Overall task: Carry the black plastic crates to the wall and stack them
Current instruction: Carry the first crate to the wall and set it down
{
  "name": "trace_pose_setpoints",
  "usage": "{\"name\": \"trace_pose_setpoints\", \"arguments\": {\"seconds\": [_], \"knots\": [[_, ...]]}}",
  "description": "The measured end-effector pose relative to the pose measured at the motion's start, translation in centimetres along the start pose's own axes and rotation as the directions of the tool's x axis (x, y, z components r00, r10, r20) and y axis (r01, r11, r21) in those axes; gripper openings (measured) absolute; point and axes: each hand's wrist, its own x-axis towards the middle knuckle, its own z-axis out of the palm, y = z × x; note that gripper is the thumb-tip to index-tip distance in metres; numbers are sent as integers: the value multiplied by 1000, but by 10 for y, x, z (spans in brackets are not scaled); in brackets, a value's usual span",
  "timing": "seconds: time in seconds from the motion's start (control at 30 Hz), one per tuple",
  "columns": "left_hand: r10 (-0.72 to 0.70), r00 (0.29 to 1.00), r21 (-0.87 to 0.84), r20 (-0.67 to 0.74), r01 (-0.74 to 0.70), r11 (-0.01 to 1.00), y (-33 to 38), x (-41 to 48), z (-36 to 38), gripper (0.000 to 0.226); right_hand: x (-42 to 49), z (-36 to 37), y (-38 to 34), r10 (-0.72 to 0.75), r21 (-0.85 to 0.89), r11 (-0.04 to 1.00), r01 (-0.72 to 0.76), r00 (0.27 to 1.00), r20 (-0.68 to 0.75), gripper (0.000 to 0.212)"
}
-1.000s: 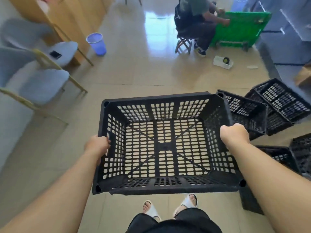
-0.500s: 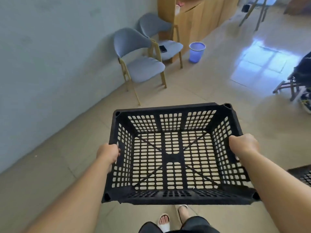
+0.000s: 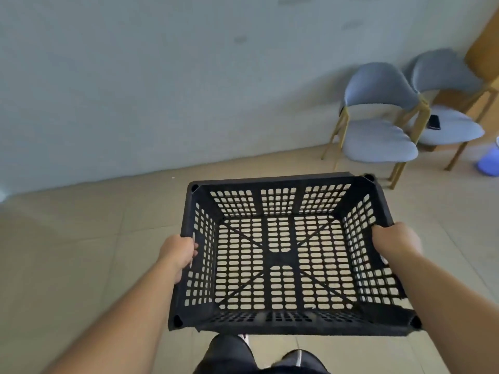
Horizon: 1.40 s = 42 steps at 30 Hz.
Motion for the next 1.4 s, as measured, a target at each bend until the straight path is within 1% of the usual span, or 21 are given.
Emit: {"name": "trace_pose_setpoints", "arguments": {"seconds": [0.1,0.2,0.4,0.6,0.8,0.93,1.07,1.27,1.4], "knots": [[-64,997,-74,-43,61,995,-2,35,-31,26,9,36,-56,-87,-33,995,89,995,55,23],[-106,992,-119,-61,99,988,3,77,-60,27,16,77,-112,-129,-59,989,134,989,75,23],[-161,985,-192,-64,146,970,29,169,-120,25,25,156,-214,-141,-81,985,149,985,97,22],[-152,986,-212,-71,134,968,73,254,-153,24,44,208,-294,-133,-34,990,137,986,98,30],[-147,986,-172,-78,132,976,137,336,-150,25,93,239,-367,-117,-28,992,120,988,103,33],[-150,985,-139,-88,137,981,188,391,-132,24,153,263,-413,-96,-16,995,99,988,121,37],[-181,979,-124,-94,169,978,238,437,-114,25,214,276,-467,-72,-18,997,76,985,160,33],[-201,974,-145,-105,185,972,298,511,-99,25,282,303,-553,-107,-38,992,117,974,202,21],[-213,973,-155,-89,198,968,326,569,-95,26,317,334,-596,-84,-51,994,97,975,207,22]]}}
